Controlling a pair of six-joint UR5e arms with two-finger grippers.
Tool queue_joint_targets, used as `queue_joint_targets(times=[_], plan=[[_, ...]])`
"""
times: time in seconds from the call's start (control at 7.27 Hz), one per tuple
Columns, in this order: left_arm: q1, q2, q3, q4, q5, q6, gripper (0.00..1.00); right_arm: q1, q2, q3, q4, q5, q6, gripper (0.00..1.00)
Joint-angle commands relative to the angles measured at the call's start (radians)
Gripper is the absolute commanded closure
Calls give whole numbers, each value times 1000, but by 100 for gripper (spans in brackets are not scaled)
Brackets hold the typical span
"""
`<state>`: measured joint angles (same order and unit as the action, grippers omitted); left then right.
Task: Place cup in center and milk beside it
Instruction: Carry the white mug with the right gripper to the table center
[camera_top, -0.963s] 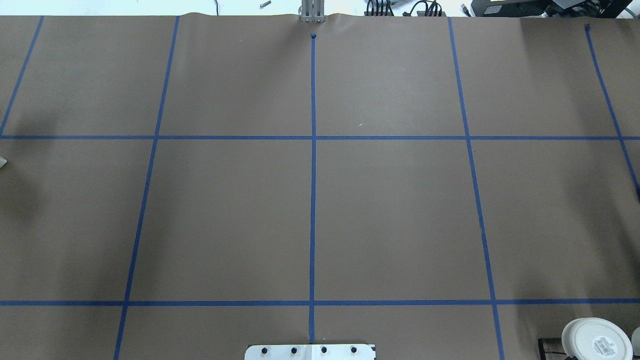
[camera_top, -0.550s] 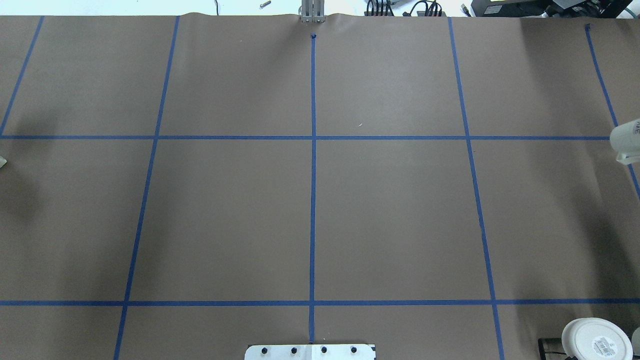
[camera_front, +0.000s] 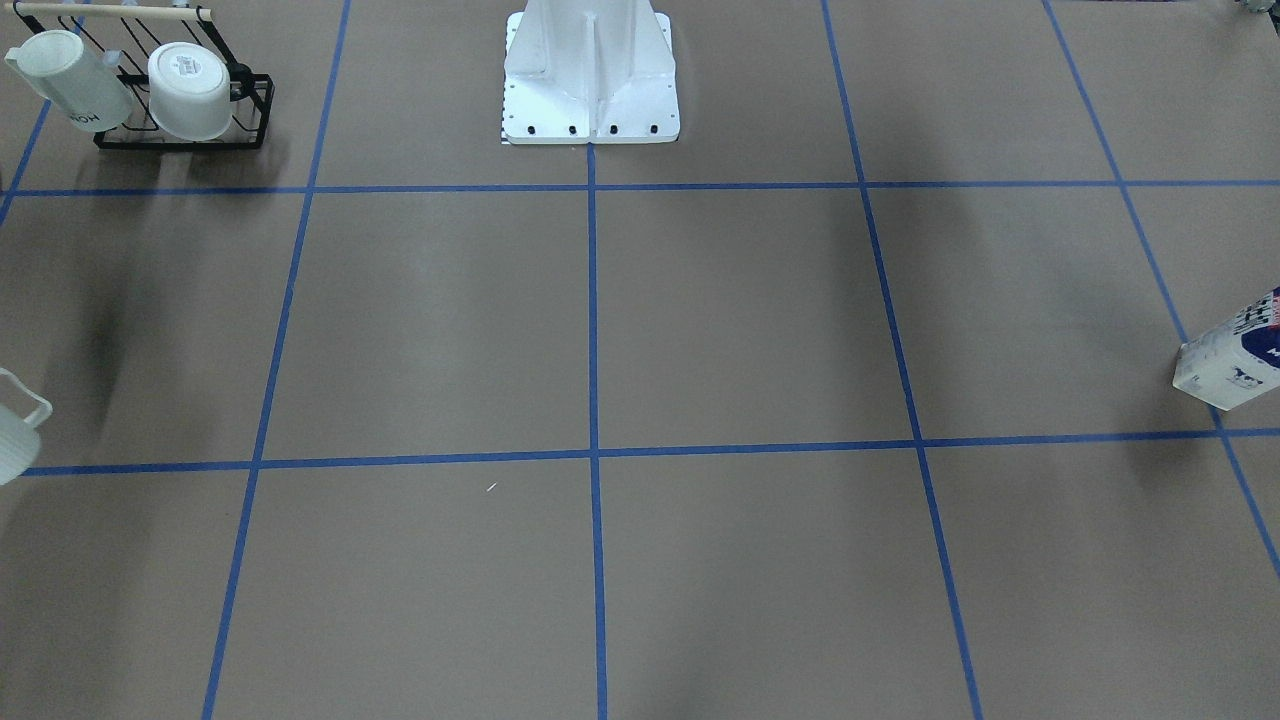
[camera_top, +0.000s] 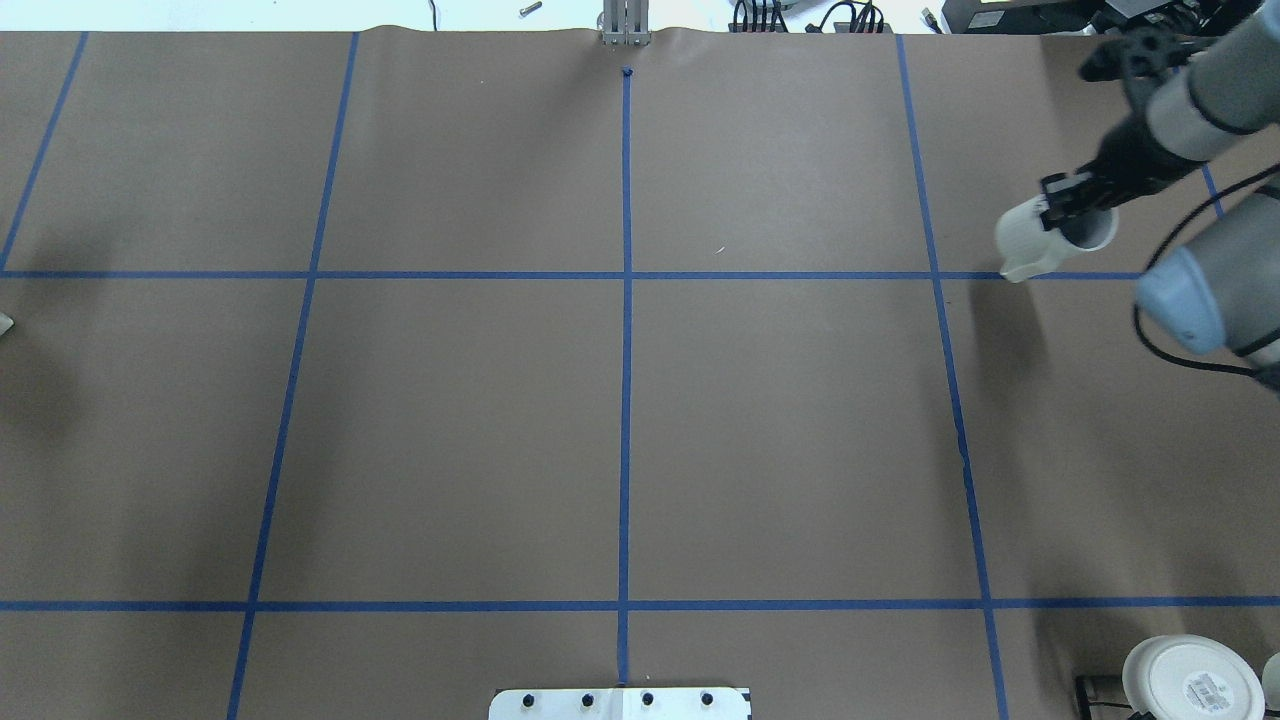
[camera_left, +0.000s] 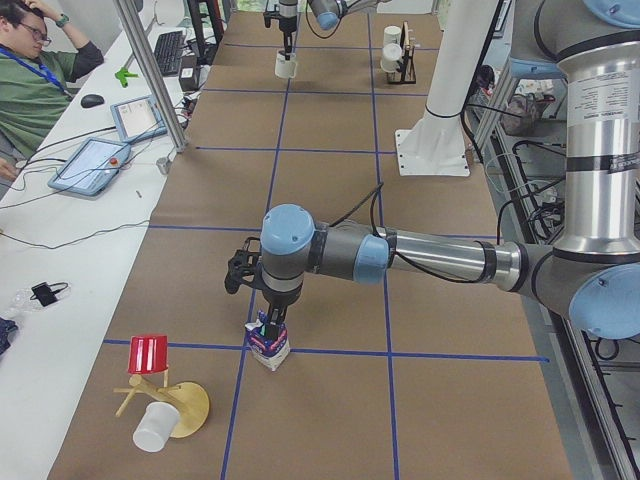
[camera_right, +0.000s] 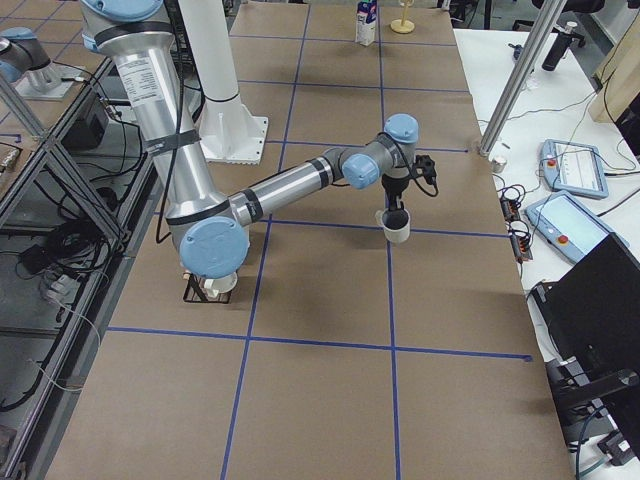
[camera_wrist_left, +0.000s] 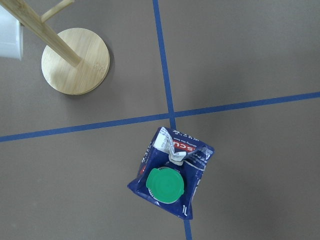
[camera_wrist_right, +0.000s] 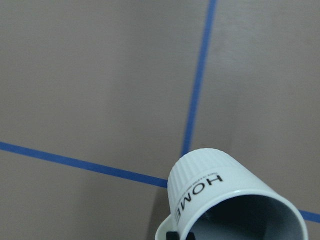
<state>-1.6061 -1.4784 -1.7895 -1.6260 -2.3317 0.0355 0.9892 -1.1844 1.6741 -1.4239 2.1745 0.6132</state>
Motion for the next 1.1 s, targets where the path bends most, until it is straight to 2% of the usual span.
queue_joint_targets(times=[0.0, 0.28, 0.55, 0.96], plan=[[0, -2, 2, 0, 0, -2, 1, -160, 212, 7, -184, -119, 40, 100], [2, -2, 12, 0, 0, -2, 1, -312, 372, -26, -321, -227, 136, 100], [2, -2, 18, 0, 0, -2, 1, -386, 579, -234, -386, -249, 142, 100], [3, -2, 19, 0, 0, 0, 1, -451, 627, -287, -388, -248, 128, 100]])
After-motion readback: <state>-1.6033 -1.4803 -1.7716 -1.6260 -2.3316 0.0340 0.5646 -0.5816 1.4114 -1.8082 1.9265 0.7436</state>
